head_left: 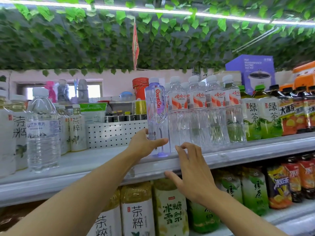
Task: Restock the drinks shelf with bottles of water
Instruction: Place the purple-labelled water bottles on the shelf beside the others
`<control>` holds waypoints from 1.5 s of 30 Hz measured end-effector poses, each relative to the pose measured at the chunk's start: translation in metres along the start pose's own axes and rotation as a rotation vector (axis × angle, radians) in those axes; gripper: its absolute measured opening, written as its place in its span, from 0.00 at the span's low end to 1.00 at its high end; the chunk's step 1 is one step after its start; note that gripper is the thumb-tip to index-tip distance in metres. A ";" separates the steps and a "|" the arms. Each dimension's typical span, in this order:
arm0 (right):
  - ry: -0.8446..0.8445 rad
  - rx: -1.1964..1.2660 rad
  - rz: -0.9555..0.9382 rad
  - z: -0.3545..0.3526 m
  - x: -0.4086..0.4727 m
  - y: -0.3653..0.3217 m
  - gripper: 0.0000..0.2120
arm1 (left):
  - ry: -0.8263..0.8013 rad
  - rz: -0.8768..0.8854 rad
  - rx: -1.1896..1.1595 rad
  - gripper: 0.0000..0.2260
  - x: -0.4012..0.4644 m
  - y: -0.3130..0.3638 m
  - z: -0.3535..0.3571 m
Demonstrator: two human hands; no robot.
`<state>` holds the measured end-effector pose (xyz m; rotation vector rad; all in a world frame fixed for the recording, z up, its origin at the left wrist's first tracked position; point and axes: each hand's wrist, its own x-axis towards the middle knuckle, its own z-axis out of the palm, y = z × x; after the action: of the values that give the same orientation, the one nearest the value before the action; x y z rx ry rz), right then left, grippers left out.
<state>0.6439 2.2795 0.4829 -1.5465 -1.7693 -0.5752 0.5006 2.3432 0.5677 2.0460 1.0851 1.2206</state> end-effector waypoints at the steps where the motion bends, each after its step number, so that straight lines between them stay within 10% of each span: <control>1: 0.003 0.003 0.001 0.001 0.000 0.001 0.38 | 0.005 -0.001 0.011 0.17 0.000 -0.001 0.000; 45: -0.131 -0.044 0.016 -0.020 -0.009 -0.012 0.33 | -0.176 -0.109 -0.100 0.17 -0.004 0.007 -0.010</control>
<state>0.6366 2.2567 0.4907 -1.6599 -1.8506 -0.5190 0.4938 2.3364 0.5759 1.9504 1.0180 1.0006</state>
